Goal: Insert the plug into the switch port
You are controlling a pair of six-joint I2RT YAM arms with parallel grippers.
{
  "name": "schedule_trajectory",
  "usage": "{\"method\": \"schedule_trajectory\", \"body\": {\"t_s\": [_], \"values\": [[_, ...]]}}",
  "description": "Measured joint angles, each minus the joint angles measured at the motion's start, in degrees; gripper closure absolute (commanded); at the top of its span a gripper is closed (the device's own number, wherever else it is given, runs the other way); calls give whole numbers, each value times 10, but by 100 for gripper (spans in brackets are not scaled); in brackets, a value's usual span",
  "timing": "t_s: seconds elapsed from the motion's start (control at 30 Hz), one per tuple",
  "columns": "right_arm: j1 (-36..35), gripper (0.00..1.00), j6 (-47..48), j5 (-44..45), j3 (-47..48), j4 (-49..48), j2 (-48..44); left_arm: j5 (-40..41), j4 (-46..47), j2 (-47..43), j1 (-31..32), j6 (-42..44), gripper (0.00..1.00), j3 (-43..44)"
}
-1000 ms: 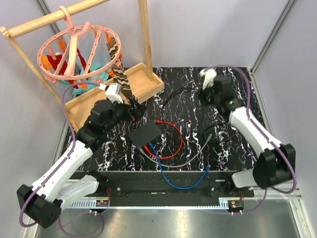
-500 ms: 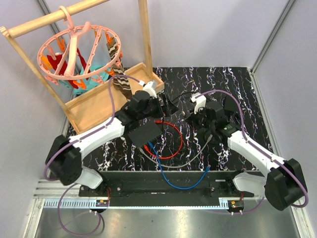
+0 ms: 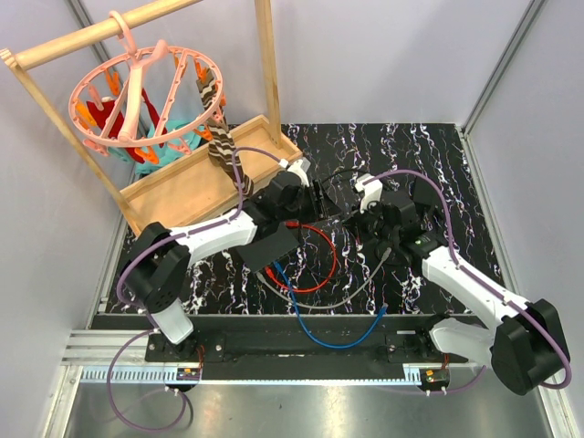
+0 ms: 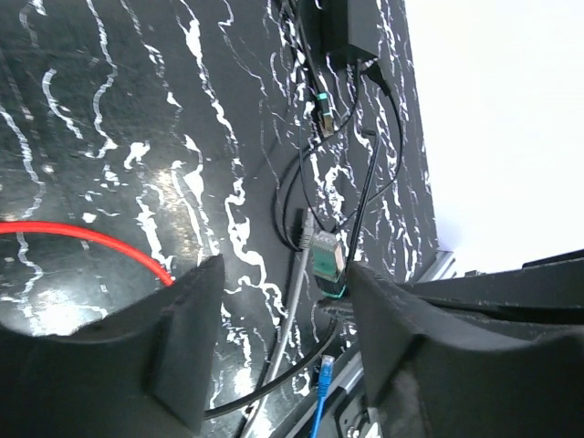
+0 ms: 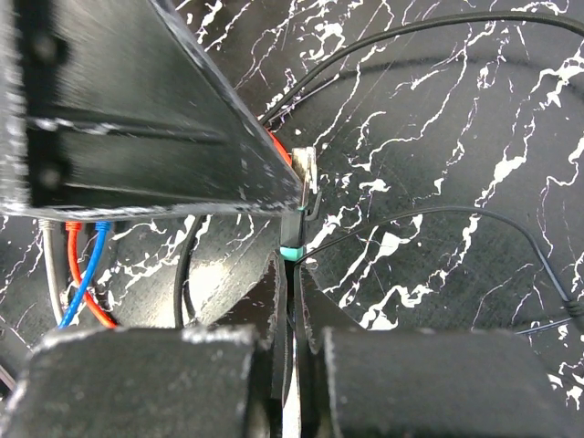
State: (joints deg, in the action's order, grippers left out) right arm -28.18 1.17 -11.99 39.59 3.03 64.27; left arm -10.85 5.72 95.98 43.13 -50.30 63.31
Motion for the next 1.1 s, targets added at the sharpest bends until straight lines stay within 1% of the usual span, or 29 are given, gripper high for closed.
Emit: {"method": "schedule_trajectory", "body": {"t_s": [0.07, 0.1, 0.17, 0.2, 0.23, 0.27, 0.3, 0.33, 0.37, 0.43, 0.47, 0.53, 0.57, 0.63, 0.67, 0.77, 0.8, 0.87, 0.9, 1.0, 1.1], "values": [[0, 99, 0, -2, -1, -2, -2, -4, 9, 7, 3, -7, 48, 2], [0, 99, 0, -2, -1, -2, -2, -6, 11, 10, 4, -10, 52, 3], [0, 99, 0, -2, -2, -2, -2, -10, 19, 17, 7, -14, 56, 7], [0, 99, 0, -3, -2, -2, -2, -13, 24, 20, 7, -17, 65, 9], [0, 99, 0, -4, -2, -2, -2, -16, 29, 23, 8, -20, 69, 10], [0, 99, 0, -7, -2, -2, -2, -21, 34, 27, 8, -21, 76, 12], [0, 99, 0, -8, -2, -2, -2, -24, 38, 29, 8, -24, 88, 12], [0, 98, 0, -9, -2, -2, -2, -27, 43, 31, 9, -26, 95, 12], [0, 97, 0, -10, -2, -2, -2, -35, 52, 32, 9, -32, 100, 12], [0, 93, 0, -9, -3, -2, -2, -37, 57, 32, 9, -32, 100, 12], [0, 87, -1, -7, -3, -3, -2, -37, 58, 32, 9, -33, 100, 11], [0, 80, -2, -6, -3, -2, -2, -37, 63, 31, 9, -33, 100, 7], [-1, 71, -6, -4, -3, -2, -2, -36, 64, 30, 6, -30, 100, 6], [-2, 61, -13, 6, -2, -1, -1, -36, 64, 24, 4, -23, 100, 2], [-3, 54, -15, 12, -1, 0, 0, -37, 63, 18, 0, -19, 100, -1], [2, 42, -24, 29, 8, 3, 2, -35, 53, -6, -19, 0, 100, -2], [9, 35, -26, 33, 15, 7, 2, -33, 49, -17, -29, 12, 100, -2], [27, 27, -35, 41, 28, 19, 2, -28, 35, -35, -44, 35, 100, 0], [40, 22, -38, 48, 38, 31, 2, -26, 24, -45, -52, 48, 100, 3], [66, 17, -43, 44, 70, 57, 2, -23, 1, -73, -71, 87, 100, 20], [68, 17, -49, -3, 104, 67, 2, -24, 0, -105, -72, 112, 100, 26]]}}
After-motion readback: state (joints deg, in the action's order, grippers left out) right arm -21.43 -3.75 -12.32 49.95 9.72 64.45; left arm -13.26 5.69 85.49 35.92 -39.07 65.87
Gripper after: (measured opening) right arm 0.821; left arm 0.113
